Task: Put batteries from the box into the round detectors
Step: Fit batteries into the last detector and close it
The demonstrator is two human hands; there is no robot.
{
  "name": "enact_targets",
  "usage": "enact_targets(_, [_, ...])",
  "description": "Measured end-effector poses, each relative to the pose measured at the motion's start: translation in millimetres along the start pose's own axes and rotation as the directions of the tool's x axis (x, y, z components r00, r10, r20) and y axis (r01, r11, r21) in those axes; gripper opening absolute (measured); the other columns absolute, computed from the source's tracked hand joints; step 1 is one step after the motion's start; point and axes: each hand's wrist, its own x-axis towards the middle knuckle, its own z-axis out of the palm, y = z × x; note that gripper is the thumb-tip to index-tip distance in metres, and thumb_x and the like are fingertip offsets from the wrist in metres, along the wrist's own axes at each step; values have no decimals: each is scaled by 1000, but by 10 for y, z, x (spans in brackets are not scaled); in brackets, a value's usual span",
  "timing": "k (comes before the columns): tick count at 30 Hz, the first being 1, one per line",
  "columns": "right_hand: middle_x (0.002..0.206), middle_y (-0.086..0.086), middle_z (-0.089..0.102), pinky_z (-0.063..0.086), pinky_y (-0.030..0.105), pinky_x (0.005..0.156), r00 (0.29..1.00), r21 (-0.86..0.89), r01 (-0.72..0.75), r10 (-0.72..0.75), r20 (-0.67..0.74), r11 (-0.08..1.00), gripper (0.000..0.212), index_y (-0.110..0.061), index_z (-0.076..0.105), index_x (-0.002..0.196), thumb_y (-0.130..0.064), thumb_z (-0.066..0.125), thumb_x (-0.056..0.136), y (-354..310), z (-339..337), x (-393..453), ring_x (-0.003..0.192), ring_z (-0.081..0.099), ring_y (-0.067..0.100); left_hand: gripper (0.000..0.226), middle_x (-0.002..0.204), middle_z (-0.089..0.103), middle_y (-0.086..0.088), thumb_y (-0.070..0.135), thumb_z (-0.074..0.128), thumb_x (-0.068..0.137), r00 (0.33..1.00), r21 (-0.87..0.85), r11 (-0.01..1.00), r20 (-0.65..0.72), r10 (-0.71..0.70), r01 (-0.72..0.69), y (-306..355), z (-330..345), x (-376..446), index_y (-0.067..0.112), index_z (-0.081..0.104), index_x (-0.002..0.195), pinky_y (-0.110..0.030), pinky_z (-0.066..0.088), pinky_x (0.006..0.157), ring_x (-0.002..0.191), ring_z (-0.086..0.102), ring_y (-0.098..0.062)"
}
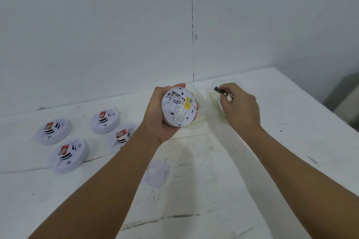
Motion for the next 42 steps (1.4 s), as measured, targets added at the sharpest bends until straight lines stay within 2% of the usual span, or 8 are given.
enact_targets(8, [126,-7,72,44,38,98,969,-356,-14,100,224,934,29,-32,64,131,-29,60,102,335,-98,373,116,64,26,36,110,71,-14,41,50,97,1000,0,1000,-4,0,0,-95,54,146,18,73,110,-52,48,103,96,69,-39])
enact_targets(16, [112,-3,72,34,43,106,950,-238,-109,171,260,965,40,-23,56,139,-25,47,100,337,-103,463,115,61,25,37,111,70,-12,42,50,97,998,-20,999,-44,45,-46,-65,-21,135,18,72,114,-49,55,93,100,66,-36])
enact_targets(20, [129,10,64,37,43,104,901,-267,-8,123,415,964,59,-16,36,156,-4,40,98,268,-64,478,122,55,33,37,109,70,-12,42,52,93,997,-5,998,-51,55,-56,-61,-53,118,18,73,113,-52,50,100,103,63,-38])
enact_targets(23, [128,17,63,53,47,96,879,-196,-23,113,463,980,80,-18,6,166,-1,46,100,258,-87,470,112,60,34,37,109,71,-11,42,57,87,997,-1,998,-45,62,-62,-50,-62,99,19,74,110,-52,48,102,100,63,-36])
enact_targets(27, [104,14,67,59,45,80,906,-198,-63,139,400,978,87,-24,-3,166,-11,55,102,333,-74,502,87,65,28,36,112,70,-12,43,55,92,997,-29,998,-65,52,-54,-41,-119,105,19,76,109,-53,47,103,111,58,-38])
enact_targets(30, [99,11,64,57,41,79,932,-170,-72,127,339,983,85,-23,2,166,-15,57,103,352,-49,497,87,64,28,37,113,70,-13,43,52,94,996,-51,997,-67,51,-54,-41,-148,96,18,76,109,-52,48,102,107,61,-38])
enact_targets(35, [135,14,60,51,44,96,972,-116,31,-3,234,993,59,-16,33,159,-13,54,103,361,13,459,112,64,31,37,117,68,-13,42,52,95,994,-64,995,-90,67,-73,-9,-208,49,17,75,111,-52,49,103,99,67,-36])
enact_targets(42, [123,-4,64,53,37,89,950,-23,203,-191,245,979,34,-23,61,136,-27,57,103,67,141,361,89,66,13,34,118,67,-14,40,55,92,992,-117,989,-103,74,-86,60,-338,-36,17,75,107,-49,51,97,118,54,-40])
